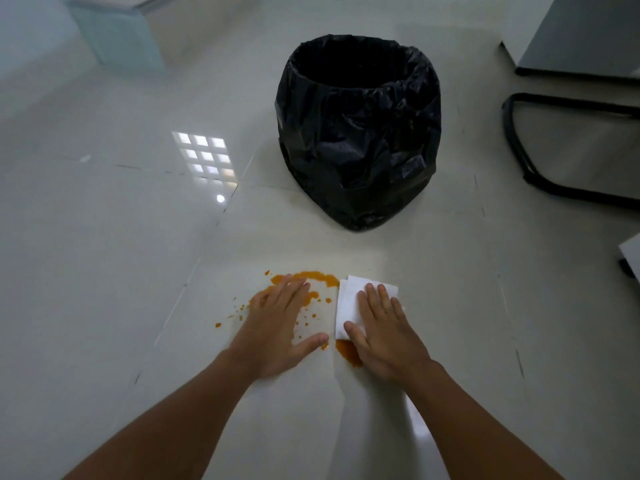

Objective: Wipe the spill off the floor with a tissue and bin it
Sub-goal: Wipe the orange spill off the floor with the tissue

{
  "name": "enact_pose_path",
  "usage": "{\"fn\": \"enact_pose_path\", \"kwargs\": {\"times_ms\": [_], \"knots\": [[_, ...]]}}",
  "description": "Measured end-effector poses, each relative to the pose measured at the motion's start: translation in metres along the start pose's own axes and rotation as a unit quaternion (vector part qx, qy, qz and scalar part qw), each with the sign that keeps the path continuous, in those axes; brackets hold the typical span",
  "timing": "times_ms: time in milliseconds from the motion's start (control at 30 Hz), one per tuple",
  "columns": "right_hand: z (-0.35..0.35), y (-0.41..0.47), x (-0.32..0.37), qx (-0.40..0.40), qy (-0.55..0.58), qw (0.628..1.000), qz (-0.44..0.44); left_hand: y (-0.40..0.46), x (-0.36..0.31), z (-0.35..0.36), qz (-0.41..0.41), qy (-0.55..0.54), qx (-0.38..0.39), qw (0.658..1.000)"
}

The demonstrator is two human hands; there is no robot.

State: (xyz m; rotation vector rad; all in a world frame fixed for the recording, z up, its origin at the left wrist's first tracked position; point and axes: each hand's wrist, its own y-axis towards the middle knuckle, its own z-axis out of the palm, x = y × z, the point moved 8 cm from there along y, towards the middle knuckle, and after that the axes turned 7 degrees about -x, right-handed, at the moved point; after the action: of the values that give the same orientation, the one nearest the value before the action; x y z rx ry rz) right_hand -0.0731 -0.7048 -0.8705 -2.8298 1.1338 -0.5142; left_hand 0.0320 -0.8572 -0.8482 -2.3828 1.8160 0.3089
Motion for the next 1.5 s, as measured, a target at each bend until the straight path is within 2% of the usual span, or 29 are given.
{"fn": "enact_pose_path", "kwargs": {"times_ms": [167,367,700,1033,1367,1500], "knots": [[0.004,0.001,0.013,-0.012,0.030,0.999,-0.016,-0.043,0.050,-0.005,-0.060,0.006,-0.004,0.998],[0.007,-0.002,0.017,-0.001,-0.019,1.000,-0.014,-0.091,0.082,0.001,-0.120,0.010,-0.007,0.993],[0.015,-0.011,0.023,-0.002,0.006,1.000,0.003,-0.101,0.095,0.007,-0.104,0.051,-0.013,0.993],[0.010,-0.027,0.035,-0.060,0.035,0.997,0.025,-0.100,0.094,0.008,-0.091,0.071,-0.017,0.993],[0.011,-0.027,0.040,-0.056,0.037,0.998,-0.008,-0.101,0.096,0.011,-0.094,0.071,-0.014,0.993],[0.005,-0.022,0.016,-0.055,0.026,0.997,0.043,-0.101,0.097,0.011,-0.095,0.070,-0.024,0.993]]}}
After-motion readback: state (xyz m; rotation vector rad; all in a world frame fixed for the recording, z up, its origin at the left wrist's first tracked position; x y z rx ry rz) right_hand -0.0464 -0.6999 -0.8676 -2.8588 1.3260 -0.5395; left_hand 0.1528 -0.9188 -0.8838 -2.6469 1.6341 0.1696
